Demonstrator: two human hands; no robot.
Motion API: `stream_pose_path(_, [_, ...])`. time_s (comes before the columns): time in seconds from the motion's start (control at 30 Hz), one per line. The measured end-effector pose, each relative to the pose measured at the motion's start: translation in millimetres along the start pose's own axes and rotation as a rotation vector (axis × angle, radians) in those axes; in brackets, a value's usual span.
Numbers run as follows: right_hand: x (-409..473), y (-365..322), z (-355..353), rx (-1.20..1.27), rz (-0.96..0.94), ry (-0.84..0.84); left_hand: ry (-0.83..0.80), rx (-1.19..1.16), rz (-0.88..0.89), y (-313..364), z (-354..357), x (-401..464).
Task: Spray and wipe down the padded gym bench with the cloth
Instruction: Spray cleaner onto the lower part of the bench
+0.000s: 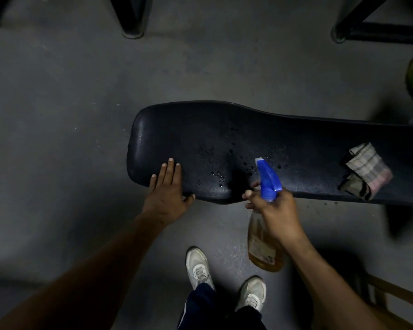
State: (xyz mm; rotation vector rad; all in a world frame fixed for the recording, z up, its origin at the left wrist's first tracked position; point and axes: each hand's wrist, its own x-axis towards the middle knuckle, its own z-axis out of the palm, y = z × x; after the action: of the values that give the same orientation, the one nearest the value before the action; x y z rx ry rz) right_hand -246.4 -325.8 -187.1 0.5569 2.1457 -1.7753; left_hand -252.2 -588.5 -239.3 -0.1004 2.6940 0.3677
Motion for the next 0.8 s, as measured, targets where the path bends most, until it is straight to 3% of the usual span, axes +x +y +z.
stream_pose_path(0.33, [3.8,-8.7,55.0,-0.194,-0.088,-0.217,-0.001,0.015,-0.118,-28.9,-15.2,23.6])
stream_pose_path(0.6, [18.6,-16.1,76.4,-0.162,-0.072,-0.200,0.025,-0.059,-0.302,-57.5,-15.8,10.7])
stream_pose_path(0.8, [26.1,-26.0,100.8,-0.115,-0.055,-0.251,-0.035,-0.154,-0.276,-64.5,-15.7,8.8])
